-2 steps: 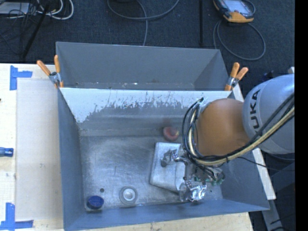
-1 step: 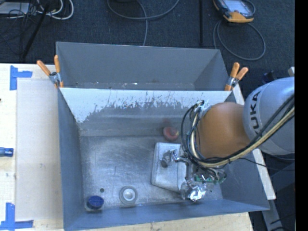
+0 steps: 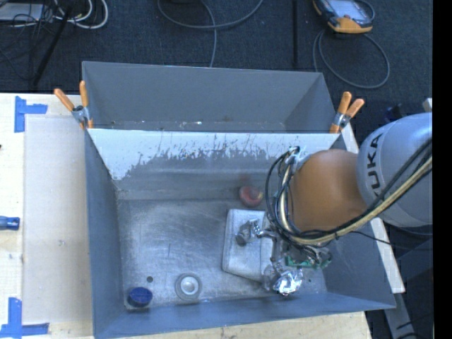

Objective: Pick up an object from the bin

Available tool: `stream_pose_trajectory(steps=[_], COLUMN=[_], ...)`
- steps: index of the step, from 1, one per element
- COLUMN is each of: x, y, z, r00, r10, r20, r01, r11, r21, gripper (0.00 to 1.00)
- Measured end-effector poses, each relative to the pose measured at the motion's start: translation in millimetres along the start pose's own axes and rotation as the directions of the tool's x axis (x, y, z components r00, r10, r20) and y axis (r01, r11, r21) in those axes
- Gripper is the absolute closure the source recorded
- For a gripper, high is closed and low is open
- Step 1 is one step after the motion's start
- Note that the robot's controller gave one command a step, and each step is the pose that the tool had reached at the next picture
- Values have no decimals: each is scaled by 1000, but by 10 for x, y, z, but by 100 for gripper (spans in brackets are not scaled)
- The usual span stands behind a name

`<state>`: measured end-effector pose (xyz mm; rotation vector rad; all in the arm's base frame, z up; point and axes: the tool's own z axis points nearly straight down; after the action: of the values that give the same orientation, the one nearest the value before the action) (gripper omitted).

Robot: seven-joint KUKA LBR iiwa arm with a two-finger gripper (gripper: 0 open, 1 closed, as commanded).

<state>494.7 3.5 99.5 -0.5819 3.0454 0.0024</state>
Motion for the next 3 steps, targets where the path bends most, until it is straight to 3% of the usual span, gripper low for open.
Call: stream_pose_trajectory(steps=[1, 2, 3], x=[-134, -4, 173], y=[45, 409, -148], z=[-2230, -1067, -666], r00=[985, 876, 897], r10=[-171, -481, -441], r20=[-30, -36, -38], r01=[171, 481, 440], r11=[985, 876, 898], r21=[-9, -31, -27], gripper=[100, 100, 100])
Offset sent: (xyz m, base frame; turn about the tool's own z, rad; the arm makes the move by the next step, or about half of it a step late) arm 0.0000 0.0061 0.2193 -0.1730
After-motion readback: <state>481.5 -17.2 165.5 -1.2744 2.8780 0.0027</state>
